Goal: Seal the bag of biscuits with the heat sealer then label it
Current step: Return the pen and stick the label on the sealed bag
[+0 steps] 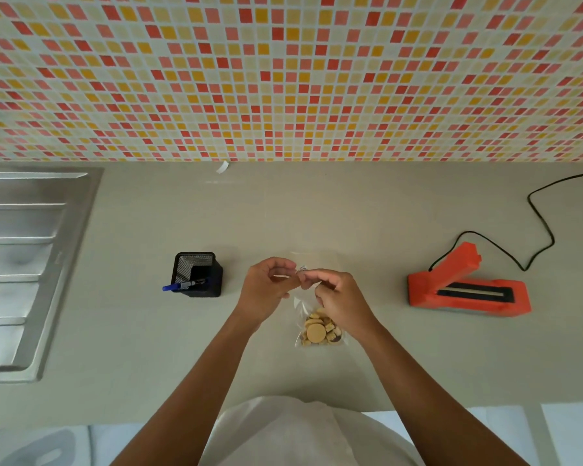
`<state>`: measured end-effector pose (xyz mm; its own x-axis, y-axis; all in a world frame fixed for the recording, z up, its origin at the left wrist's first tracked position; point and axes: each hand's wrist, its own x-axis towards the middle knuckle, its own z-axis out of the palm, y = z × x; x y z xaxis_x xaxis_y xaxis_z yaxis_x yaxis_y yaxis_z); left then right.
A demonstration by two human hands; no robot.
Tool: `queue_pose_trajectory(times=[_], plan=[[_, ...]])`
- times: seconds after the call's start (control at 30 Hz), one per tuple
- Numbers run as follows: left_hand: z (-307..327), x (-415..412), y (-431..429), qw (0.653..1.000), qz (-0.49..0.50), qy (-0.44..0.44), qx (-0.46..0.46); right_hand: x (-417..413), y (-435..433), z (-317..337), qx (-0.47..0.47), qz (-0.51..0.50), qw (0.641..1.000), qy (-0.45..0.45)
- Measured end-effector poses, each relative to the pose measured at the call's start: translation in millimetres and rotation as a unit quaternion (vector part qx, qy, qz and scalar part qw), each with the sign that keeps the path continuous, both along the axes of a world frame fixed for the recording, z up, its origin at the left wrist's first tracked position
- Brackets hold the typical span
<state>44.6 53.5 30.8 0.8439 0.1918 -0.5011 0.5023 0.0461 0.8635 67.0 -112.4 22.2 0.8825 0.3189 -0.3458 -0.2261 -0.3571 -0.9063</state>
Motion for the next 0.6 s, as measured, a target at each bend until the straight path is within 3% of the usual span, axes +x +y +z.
queue_pose_trajectory(times=[0.17, 0.37, 0.6], plan=[[-9.6, 9.6, -5.5, 0.999, -0.018, 0.003, 0.037, 8.1, -8.4, -10.1, -0.002, -0.034, 0.999, 0.002], [-23.2, 16.4, -14.8, 0.975, -0.106, -0.053, 0.186, 21.7, -16.6, -13.9, -0.067, -0.029, 0.997, -0.017], [-39.9, 25.4, -26.3, 0.965, -0.160, -0.015, 0.206, 29.6, -28.3, -37.2, -0.095, -0.031, 0.995, 0.026]])
